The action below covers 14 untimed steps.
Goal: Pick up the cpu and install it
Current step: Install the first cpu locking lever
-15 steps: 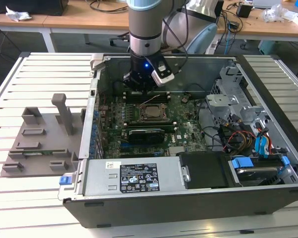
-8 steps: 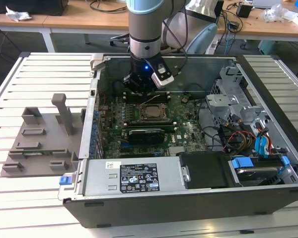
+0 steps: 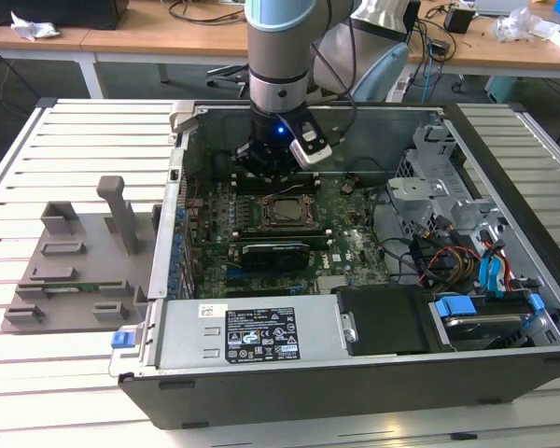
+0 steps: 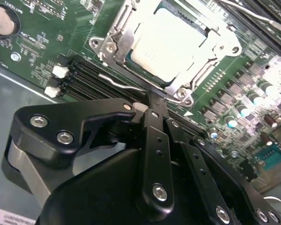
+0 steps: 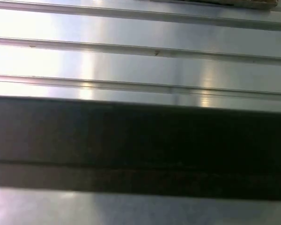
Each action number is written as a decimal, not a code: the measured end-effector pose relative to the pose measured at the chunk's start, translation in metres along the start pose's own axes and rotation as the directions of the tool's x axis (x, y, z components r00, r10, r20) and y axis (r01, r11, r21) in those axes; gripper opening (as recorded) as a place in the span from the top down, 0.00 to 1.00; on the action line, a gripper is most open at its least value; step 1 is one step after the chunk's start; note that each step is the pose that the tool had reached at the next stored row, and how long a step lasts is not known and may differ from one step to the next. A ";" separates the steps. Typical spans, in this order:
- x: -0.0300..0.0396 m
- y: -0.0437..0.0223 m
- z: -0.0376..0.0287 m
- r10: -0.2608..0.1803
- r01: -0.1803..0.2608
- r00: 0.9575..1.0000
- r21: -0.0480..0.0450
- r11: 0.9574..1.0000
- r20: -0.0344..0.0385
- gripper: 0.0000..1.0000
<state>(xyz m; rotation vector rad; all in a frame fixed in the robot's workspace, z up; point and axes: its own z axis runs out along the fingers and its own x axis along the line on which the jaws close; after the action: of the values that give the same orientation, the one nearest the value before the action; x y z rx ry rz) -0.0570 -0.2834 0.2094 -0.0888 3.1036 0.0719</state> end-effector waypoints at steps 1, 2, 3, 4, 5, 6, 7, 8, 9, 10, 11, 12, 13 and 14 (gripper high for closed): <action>-0.0030 -0.0002 0.0013 0.000 0.000 1.000 0.000 1.000 0.000 0.89; -0.0053 -0.0004 0.0024 0.000 0.000 1.000 0.000 1.000 0.000 0.89; -0.0067 -0.0005 0.0030 0.000 0.000 1.000 0.000 1.000 0.000 0.89; -0.0080 -0.0006 0.0035 0.000 0.000 1.000 0.000 1.000 0.000 0.89; -0.0095 -0.0007 0.0041 0.000 0.000 1.000 0.000 1.000 0.000 0.89; -0.0106 -0.0008 0.0045 0.000 0.000 1.000 0.000 1.000 0.000 0.89; -0.0121 -0.0009 0.0051 0.000 0.000 1.000 0.000 1.000 0.000 0.89; -0.0133 -0.0010 0.0056 0.000 0.000 1.000 0.000 1.000 0.000 0.89; -0.0148 -0.0011 0.0064 0.000 0.000 1.000 0.000 1.000 0.000 0.89; -0.0159 -0.0013 0.0069 0.000 0.000 1.000 0.000 1.000 0.000 0.89; -0.0166 -0.0014 0.0072 0.000 0.000 1.000 0.000 1.000 -0.001 0.89; -0.0171 -0.0015 0.0076 0.000 0.000 1.000 0.000 1.000 0.000 0.89; -0.0174 -0.0016 0.0078 0.000 0.000 1.000 0.000 1.000 0.000 0.89; -0.0176 -0.0019 0.0080 0.000 0.000 1.000 0.000 1.000 0.000 0.89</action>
<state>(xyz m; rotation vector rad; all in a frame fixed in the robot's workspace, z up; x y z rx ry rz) -0.0391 -0.2839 0.2020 -0.0887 3.1038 0.0720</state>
